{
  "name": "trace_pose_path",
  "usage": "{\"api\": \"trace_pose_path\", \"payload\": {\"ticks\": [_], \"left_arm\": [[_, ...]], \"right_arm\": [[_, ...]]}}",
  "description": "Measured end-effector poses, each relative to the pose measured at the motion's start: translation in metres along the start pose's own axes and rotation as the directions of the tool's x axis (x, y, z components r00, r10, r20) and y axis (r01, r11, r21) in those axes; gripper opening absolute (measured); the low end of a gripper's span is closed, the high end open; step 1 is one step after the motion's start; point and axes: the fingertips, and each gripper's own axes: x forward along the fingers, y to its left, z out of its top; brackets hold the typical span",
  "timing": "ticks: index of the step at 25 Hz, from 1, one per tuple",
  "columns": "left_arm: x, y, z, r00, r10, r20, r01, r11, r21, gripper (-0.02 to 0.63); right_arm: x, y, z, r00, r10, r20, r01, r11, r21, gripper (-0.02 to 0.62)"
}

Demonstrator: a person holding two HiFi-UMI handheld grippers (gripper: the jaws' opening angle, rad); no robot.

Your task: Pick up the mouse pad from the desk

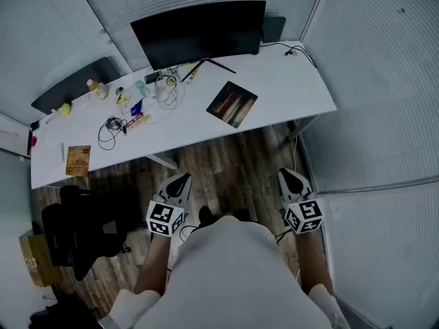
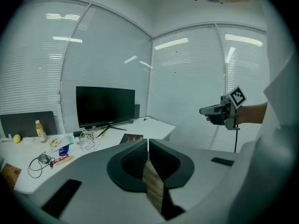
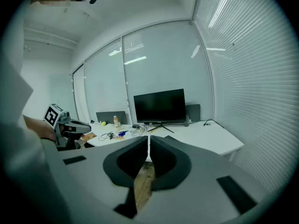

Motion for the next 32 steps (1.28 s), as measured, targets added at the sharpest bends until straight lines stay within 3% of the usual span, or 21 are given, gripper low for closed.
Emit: {"api": "trace_pose_path", "payload": {"ticks": [21, 32], "left_arm": [[0.025, -0.055, -0.004, 0.998, 0.061, -0.021, -0.061, 0.998, -0.027, 0.025], [0.045, -0.076, -0.006, 0.998, 0.037, -0.044, -0.038, 0.999, -0.026, 0.023]], "right_arm": [[-0.011, -0.042, -0.007, 0.996, 0.085, -0.016, -0.086, 0.996, -0.013, 0.037], [-0.010, -0.061, -0.020, 0.993, 0.098, -0.060, -0.097, 0.995, 0.014, 0.037]]}}
